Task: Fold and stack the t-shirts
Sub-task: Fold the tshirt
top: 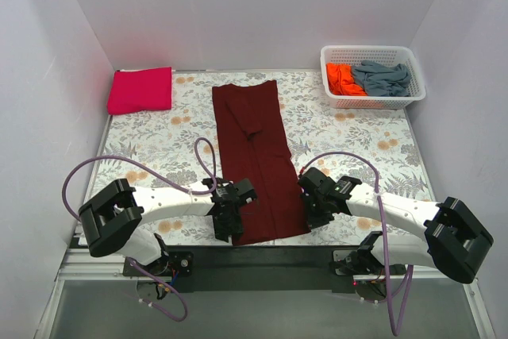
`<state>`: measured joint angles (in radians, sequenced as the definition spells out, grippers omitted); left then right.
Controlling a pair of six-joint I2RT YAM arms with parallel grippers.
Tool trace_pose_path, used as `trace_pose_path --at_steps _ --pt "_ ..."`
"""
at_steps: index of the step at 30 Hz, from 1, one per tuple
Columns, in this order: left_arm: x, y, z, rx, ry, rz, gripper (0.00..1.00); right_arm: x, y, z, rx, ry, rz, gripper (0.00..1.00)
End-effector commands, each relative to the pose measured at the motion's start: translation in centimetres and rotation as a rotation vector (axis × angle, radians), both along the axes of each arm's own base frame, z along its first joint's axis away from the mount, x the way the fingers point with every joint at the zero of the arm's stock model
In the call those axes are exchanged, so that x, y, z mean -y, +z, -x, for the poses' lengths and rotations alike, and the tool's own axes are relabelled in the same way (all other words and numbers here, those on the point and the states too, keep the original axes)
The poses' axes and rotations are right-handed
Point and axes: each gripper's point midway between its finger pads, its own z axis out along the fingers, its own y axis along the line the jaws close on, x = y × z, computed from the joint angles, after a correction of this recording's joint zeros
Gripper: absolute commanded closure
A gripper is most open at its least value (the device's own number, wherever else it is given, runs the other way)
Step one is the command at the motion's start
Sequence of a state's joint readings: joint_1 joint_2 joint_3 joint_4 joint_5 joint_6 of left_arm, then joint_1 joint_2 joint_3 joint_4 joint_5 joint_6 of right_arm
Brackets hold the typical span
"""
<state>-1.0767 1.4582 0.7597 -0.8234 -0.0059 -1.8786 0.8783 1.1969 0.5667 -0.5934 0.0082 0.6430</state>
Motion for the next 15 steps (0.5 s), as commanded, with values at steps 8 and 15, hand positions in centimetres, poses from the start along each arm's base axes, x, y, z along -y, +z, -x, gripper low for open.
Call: trace_pose_path --at_steps 8,15 --pt "1.7 0.5 3.1 -0.098 -0.028 0.075 1.00 0.5 -0.3 1.9 -0.074 0.083 0.013 0.99" --pt "1.2 3.0 3.7 -0.095 -0.064 0.112 1.00 0.0 1.8 2.4 -0.109 0.168 -0.011 0.99"
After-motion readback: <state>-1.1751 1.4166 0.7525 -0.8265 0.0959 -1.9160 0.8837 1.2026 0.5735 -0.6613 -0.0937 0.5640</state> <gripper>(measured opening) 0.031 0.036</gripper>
